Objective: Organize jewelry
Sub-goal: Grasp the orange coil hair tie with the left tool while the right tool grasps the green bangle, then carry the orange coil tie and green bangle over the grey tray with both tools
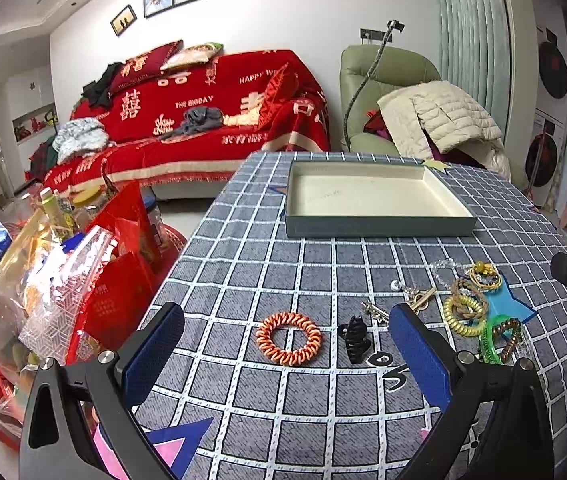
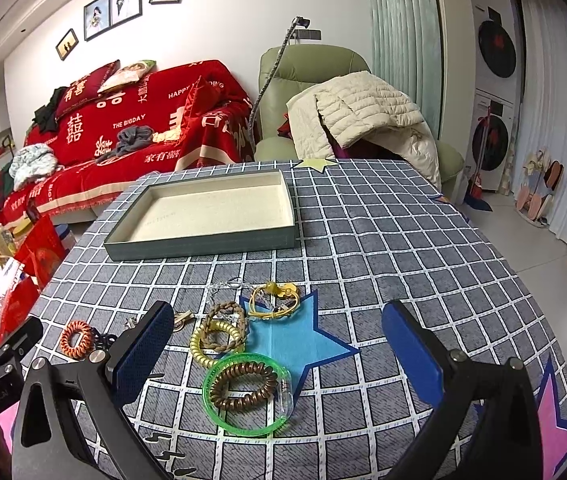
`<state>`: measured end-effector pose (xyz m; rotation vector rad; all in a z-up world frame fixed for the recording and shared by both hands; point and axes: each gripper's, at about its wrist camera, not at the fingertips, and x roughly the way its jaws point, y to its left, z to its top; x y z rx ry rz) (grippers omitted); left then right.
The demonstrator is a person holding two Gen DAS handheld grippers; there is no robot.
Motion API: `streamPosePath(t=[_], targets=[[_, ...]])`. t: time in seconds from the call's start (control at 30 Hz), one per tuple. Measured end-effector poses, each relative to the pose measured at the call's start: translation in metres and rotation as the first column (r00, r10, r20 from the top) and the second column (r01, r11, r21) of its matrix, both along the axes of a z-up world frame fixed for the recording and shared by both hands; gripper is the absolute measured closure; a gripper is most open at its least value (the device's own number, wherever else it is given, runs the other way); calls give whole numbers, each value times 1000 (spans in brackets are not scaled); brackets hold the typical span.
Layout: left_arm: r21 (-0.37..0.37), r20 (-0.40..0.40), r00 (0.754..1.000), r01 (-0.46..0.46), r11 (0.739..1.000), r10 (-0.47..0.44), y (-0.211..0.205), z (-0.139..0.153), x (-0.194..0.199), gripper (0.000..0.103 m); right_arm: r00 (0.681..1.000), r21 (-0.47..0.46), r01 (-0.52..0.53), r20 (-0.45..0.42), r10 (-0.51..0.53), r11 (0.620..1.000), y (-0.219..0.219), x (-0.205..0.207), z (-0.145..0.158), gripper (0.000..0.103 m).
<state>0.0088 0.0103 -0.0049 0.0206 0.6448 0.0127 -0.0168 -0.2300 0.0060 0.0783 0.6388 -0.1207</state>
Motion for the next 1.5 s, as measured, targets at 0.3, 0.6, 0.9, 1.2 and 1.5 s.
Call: streamPosePath(t=[0.3, 0.6, 0.9, 1.2, 1.5], targets=[[-8, -149, 989, 0, 1000, -1, 32, -30, 32, 0, 991, 28, 41, -127, -37, 999, -27, 12, -23, 0], [-55, -264, 963, 47, 997, -60, 48, -58, 61, 0, 970, 56, 58, -241, -43, 997, -51, 15, -51, 2], [-79, -300, 949, 80, 994, -100, 37, -69, 73, 0, 952, 151, 2, -302, 44, 989, -46, 13, -62, 37], [-45, -311, 939, 141, 989, -148, 22, -74, 73, 7, 921, 63, -49, -384, 70, 997, -23, 9, -76, 62], [-14, -287, 922, 267, 964, -260, -2, -68, 63, 69, 922, 58, -76, -376, 92, 995, -16, 6, -70, 92]])
